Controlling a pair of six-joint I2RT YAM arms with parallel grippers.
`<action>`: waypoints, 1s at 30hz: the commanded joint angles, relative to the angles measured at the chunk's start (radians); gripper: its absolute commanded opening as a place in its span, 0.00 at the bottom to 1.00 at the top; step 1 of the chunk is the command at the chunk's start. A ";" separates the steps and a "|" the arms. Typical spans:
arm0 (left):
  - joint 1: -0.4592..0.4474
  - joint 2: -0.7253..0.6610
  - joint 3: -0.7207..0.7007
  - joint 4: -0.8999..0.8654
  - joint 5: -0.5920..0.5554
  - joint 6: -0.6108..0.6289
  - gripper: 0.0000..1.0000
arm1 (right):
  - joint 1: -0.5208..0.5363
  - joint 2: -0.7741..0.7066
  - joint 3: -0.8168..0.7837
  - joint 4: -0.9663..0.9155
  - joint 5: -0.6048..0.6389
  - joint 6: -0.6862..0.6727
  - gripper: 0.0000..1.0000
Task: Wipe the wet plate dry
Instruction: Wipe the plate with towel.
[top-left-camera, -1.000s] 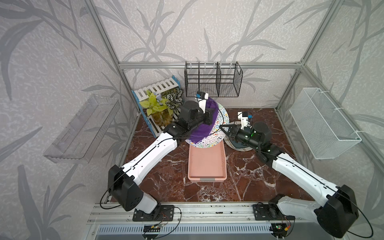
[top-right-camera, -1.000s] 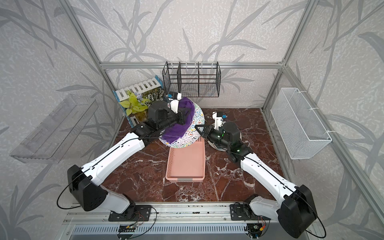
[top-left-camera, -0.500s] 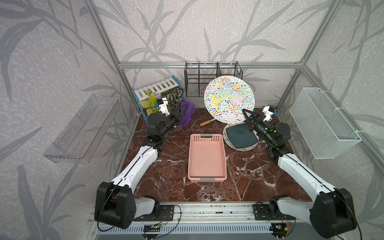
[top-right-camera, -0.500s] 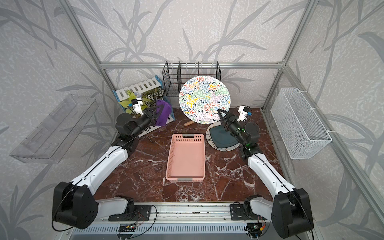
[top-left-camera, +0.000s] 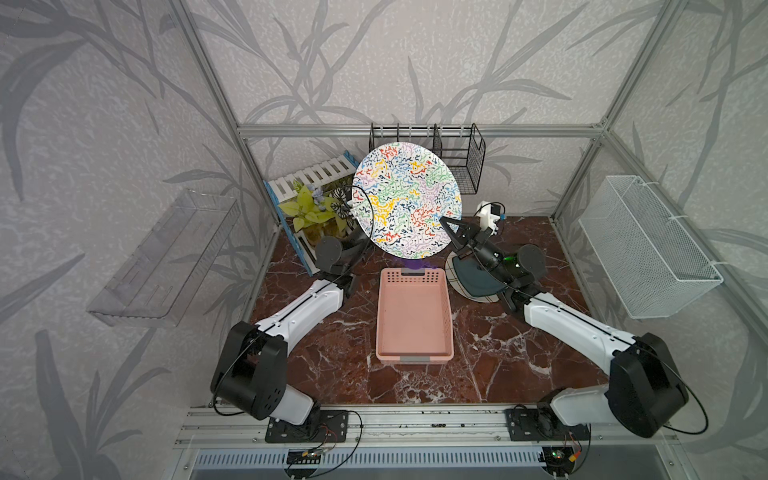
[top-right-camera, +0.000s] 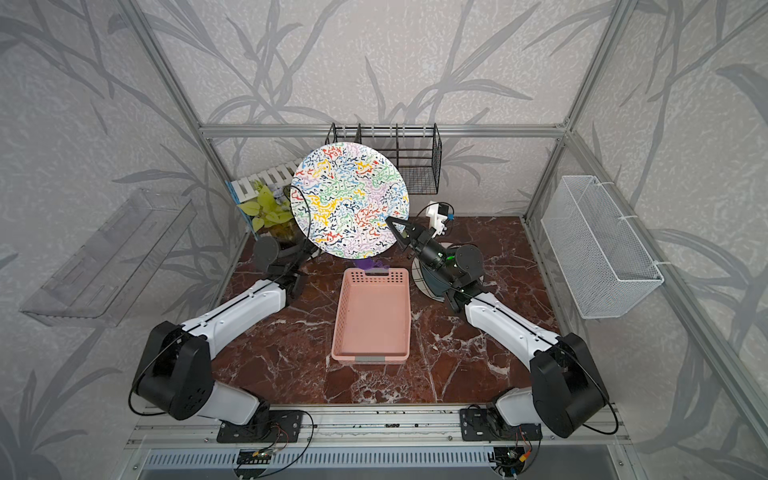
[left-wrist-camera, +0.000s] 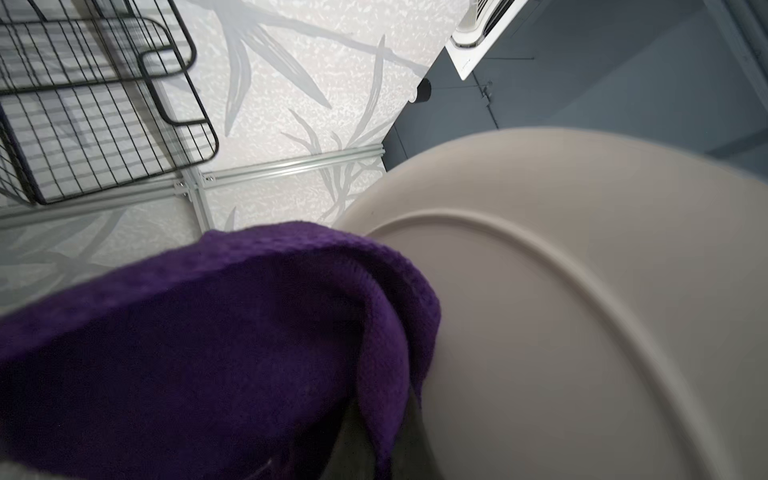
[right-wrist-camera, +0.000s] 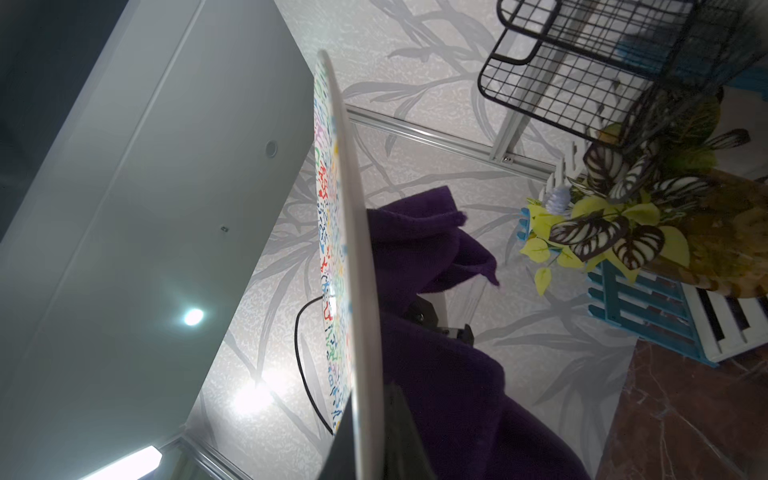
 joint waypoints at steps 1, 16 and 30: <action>-0.026 -0.077 0.032 0.166 -0.008 0.009 0.00 | -0.069 -0.014 0.006 0.001 0.070 0.015 0.00; 0.007 -0.178 0.069 -0.121 0.044 0.299 0.00 | -0.045 -0.066 0.119 -0.271 0.045 -0.199 0.00; 0.074 -0.426 0.058 -1.247 -0.304 1.144 0.00 | -0.377 -0.609 -0.156 -1.018 0.305 -0.433 0.00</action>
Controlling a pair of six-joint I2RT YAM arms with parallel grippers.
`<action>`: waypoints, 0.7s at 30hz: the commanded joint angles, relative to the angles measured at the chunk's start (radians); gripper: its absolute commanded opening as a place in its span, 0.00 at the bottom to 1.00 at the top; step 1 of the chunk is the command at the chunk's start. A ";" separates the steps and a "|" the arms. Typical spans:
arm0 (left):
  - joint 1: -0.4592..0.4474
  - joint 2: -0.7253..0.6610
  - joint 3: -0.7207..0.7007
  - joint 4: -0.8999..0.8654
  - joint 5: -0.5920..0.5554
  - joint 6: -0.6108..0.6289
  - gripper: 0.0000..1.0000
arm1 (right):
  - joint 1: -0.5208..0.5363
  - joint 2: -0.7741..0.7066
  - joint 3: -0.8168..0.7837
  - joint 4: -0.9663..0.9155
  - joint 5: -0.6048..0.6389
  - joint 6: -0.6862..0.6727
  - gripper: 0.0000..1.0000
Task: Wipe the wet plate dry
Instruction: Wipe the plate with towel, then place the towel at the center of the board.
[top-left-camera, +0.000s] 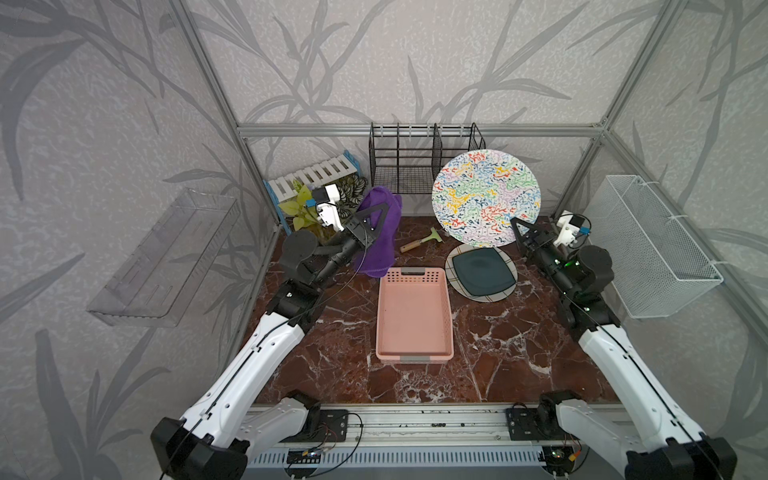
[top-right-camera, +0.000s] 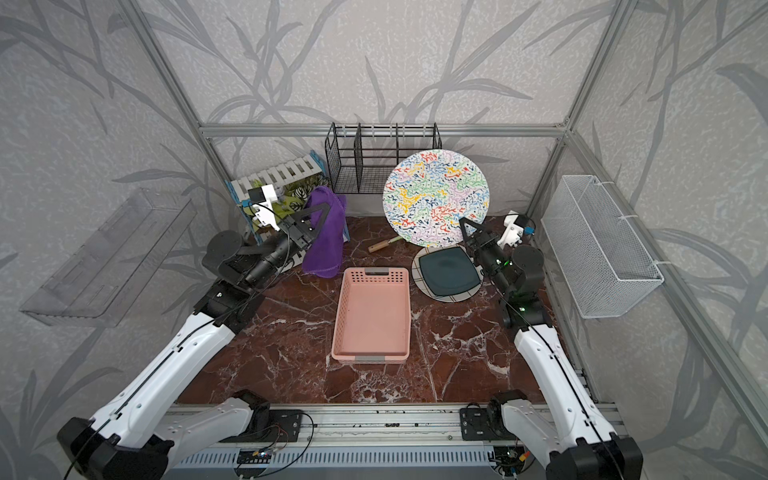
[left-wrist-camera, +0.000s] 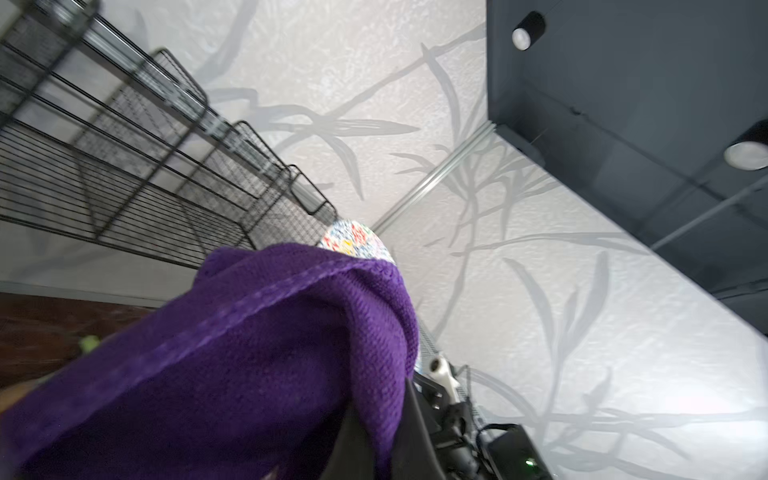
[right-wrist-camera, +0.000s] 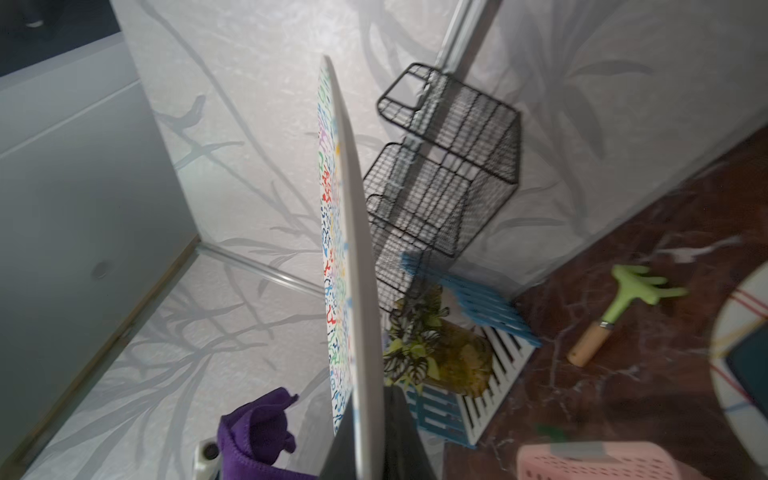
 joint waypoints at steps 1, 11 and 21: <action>0.018 0.008 -0.029 -0.290 -0.163 0.248 0.00 | -0.010 -0.141 -0.049 -0.225 0.147 -0.110 0.00; 0.048 0.237 -0.109 -0.614 -0.665 0.396 0.00 | -0.094 -0.196 -0.197 -0.337 0.206 -0.026 0.00; 0.066 0.355 -0.115 -0.624 -0.439 0.416 0.78 | -0.162 -0.010 -0.189 -0.157 0.073 -0.099 0.00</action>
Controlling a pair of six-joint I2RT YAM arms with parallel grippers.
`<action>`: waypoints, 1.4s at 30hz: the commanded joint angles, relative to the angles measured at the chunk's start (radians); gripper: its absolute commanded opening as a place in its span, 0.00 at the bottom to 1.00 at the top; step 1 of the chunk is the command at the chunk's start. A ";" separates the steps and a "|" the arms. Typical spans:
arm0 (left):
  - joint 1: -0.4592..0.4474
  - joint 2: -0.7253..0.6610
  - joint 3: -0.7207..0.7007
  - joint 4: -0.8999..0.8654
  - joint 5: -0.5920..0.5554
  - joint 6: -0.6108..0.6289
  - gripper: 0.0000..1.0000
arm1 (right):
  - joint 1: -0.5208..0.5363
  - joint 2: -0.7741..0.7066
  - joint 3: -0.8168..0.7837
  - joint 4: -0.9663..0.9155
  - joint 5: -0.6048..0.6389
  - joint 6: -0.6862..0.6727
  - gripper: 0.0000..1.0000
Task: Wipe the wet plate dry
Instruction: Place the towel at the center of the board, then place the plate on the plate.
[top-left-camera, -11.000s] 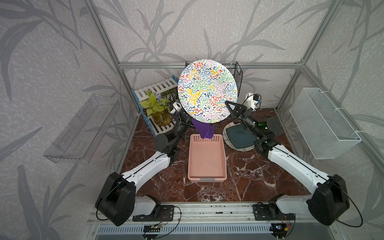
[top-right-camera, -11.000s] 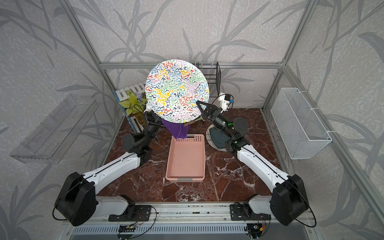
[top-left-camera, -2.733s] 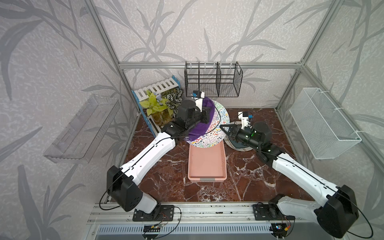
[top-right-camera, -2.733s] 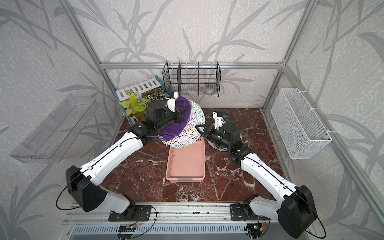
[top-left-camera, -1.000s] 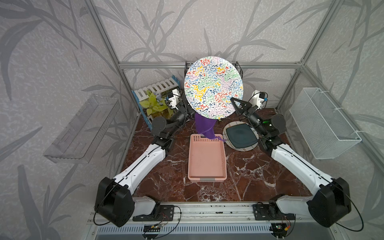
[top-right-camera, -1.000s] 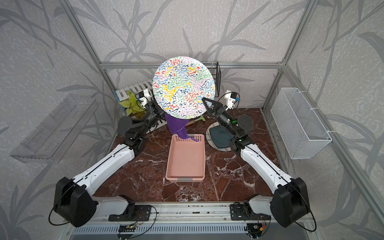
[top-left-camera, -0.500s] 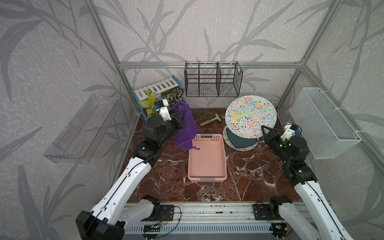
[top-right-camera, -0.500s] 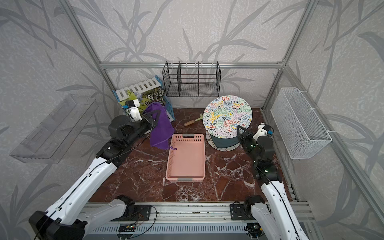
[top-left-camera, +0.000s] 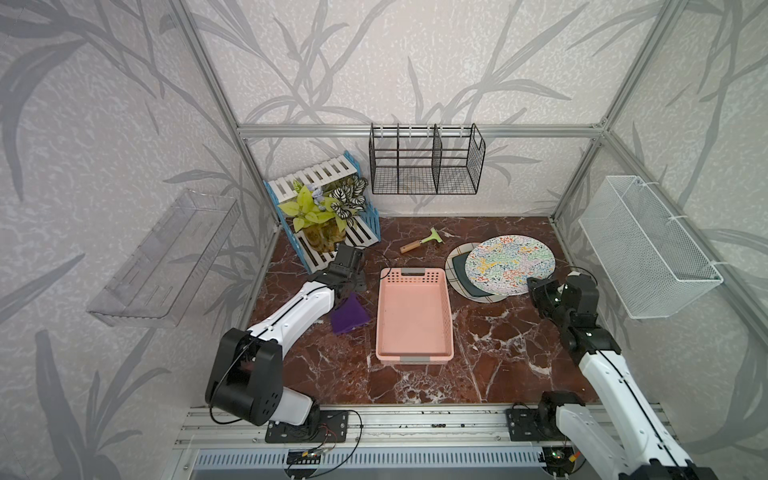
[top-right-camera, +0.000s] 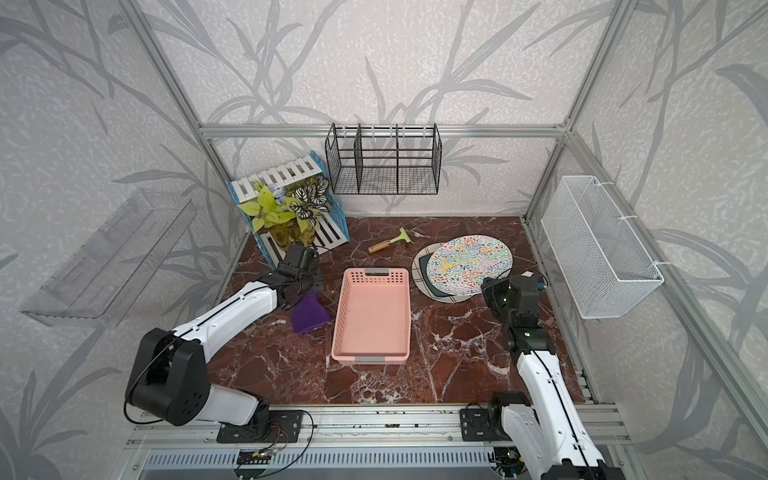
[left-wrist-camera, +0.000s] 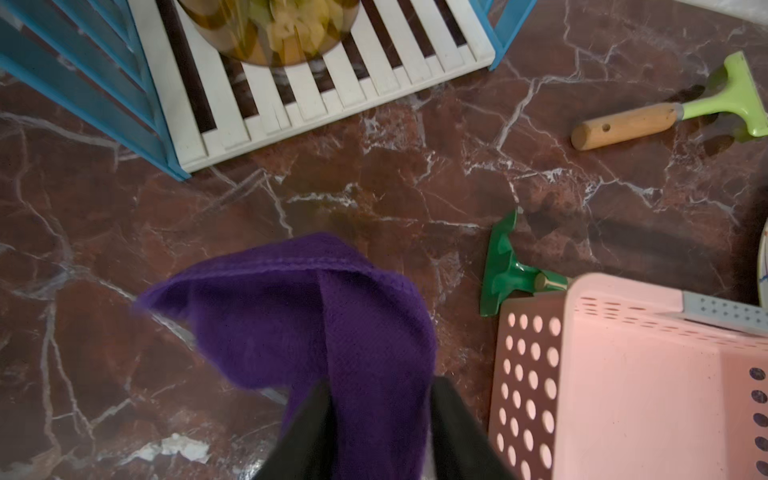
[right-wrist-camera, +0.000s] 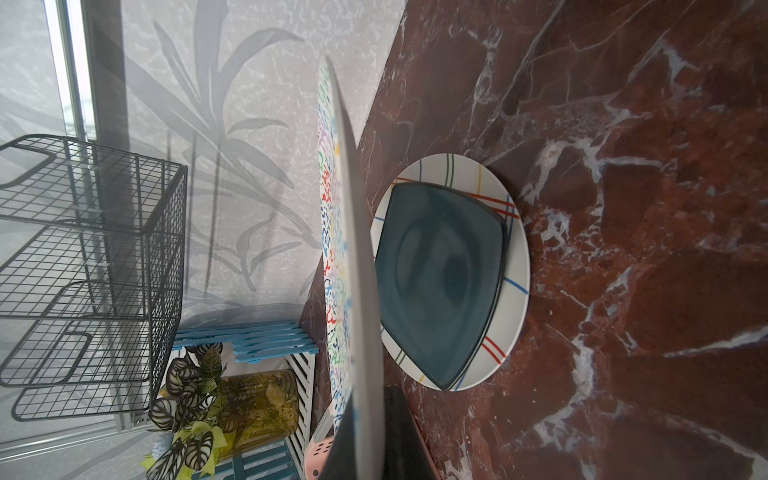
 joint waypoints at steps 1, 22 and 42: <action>-0.003 -0.065 0.000 -0.013 0.037 0.012 0.89 | -0.008 0.033 0.027 0.190 -0.064 -0.040 0.00; 0.000 -0.430 -0.035 0.084 -0.015 0.026 1.00 | -0.009 0.428 0.042 0.442 -0.169 -0.043 0.00; 0.002 -0.457 -0.119 0.117 -0.009 0.008 1.00 | -0.010 0.583 -0.033 0.340 -0.151 -0.154 0.22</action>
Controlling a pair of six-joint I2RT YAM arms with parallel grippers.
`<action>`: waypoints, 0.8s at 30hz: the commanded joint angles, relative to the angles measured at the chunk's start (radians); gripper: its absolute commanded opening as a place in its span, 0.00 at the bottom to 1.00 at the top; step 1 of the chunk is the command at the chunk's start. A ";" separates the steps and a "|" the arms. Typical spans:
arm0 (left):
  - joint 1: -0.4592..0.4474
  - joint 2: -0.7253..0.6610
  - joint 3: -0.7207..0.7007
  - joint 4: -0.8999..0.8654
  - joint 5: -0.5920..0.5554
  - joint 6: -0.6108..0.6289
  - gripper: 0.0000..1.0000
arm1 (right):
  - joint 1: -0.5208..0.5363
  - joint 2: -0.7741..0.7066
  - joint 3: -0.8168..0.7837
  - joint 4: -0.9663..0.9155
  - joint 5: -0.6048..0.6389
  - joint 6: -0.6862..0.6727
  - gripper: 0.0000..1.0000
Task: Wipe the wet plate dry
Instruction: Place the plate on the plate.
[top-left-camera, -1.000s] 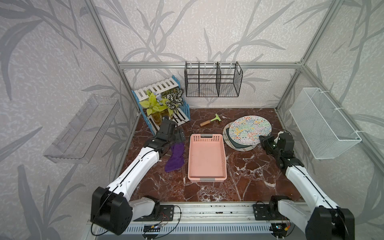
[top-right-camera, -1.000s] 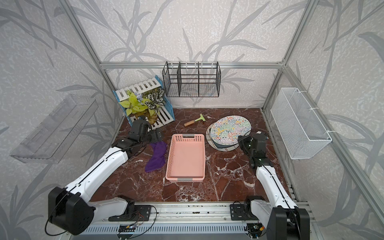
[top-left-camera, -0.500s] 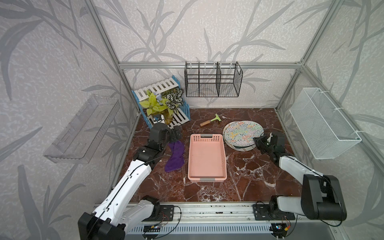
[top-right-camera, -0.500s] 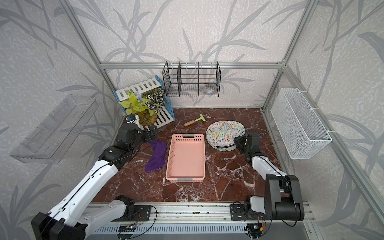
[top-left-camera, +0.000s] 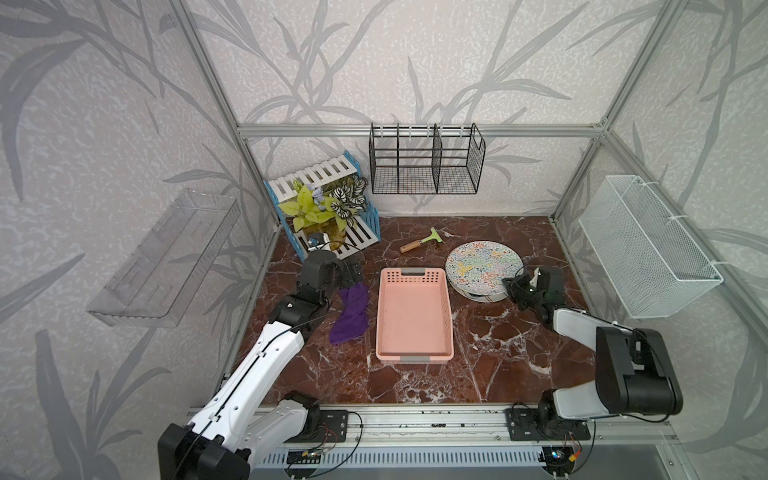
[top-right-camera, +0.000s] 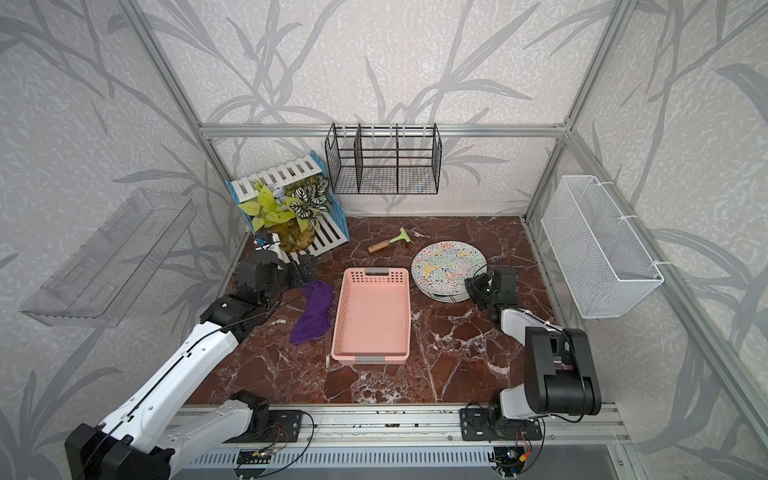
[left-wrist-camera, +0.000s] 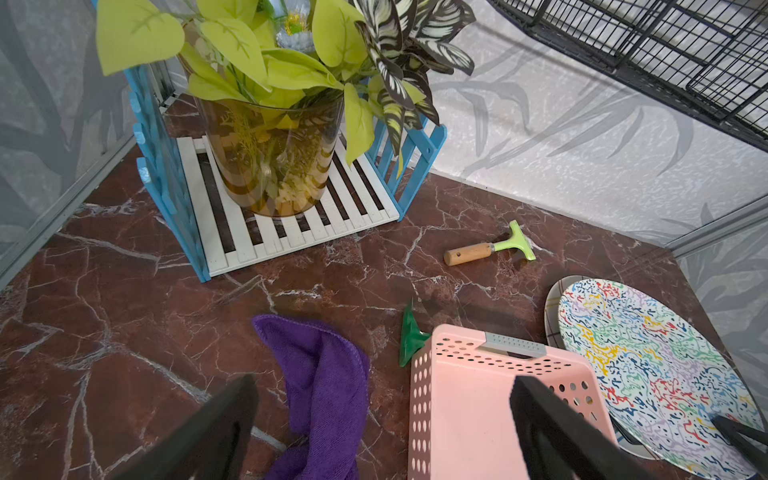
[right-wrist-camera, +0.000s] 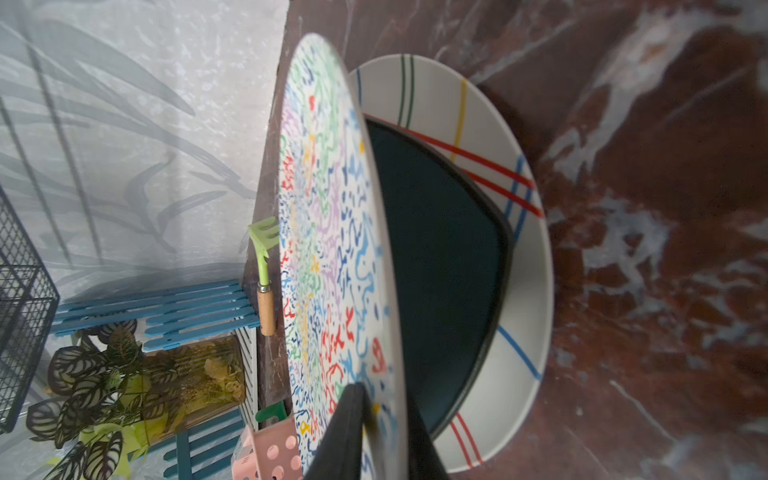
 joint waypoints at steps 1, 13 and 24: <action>0.002 -0.026 -0.033 0.022 -0.011 -0.004 1.00 | 0.000 -0.013 -0.014 -0.077 0.030 -0.071 0.23; 0.005 -0.107 -0.169 0.187 -0.125 -0.020 1.00 | -0.002 -0.243 -0.017 -0.219 0.131 -0.144 0.60; 0.011 -0.167 -0.504 0.697 -0.472 0.174 1.00 | -0.007 -0.515 -0.021 -0.309 0.506 -0.398 0.86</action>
